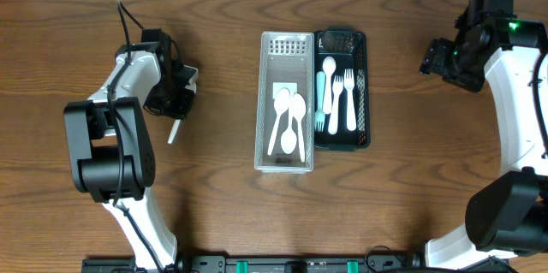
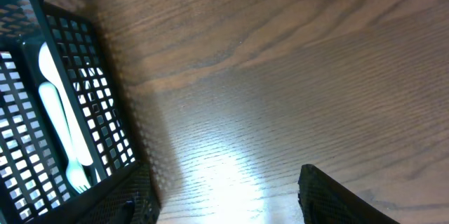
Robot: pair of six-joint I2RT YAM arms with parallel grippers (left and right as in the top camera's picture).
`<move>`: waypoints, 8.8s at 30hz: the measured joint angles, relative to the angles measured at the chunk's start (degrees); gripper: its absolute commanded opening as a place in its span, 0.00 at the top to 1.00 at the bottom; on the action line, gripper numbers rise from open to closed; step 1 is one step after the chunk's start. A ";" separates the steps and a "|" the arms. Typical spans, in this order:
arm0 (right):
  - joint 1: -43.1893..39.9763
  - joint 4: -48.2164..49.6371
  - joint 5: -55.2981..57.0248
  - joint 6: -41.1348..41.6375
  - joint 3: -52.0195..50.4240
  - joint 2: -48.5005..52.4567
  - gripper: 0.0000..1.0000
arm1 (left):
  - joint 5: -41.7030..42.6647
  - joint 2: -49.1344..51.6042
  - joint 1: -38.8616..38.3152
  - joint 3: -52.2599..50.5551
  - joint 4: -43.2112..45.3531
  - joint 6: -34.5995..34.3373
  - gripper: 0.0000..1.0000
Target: Pack container
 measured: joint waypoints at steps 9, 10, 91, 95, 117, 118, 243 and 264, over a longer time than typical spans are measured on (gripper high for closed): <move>0.00 -0.04 -0.02 -0.22 0.00 0.00 0.29 | -0.63 -0.04 -2.38 0.76 -8.76 -7.26 0.94; 0.00 -0.04 -0.02 -0.22 0.00 0.00 0.29 | -0.66 -0.20 -3.43 1.44 -10.36 -8.31 0.94; 1.53 -7.04 -7.50 -12.26 0.44 -61.13 0.01 | -29.35 -85.79 -22.82 17.25 -42.69 -35.12 0.02; 1.53 -7.54 -7.50 -12.26 0.44 -61.13 0.01 | -29.38 -85.79 -22.82 17.25 -42.69 -35.12 0.02; 1.53 -21.53 -7.50 -12.26 0.44 -61.13 0.01 | -29.40 -85.90 -22.62 16.65 -40.87 -36.30 0.02; 1.53 -22.36 -7.52 -12.26 0.44 -61.13 0.01 | -29.49 -86.16 -22.27 15.67 -37.90 -37.11 0.02; 2.34 28.55 -1.36 -20.52 -80.08 -96.61 0.01 | -13.88 -118.01 -1.70 -74.73 35.36 -32.76 0.02; 2.34 28.55 -1.46 -20.52 -83.30 -99.23 0.01 | -13.88 -118.01 -1.70 -74.73 35.36 -32.76 0.02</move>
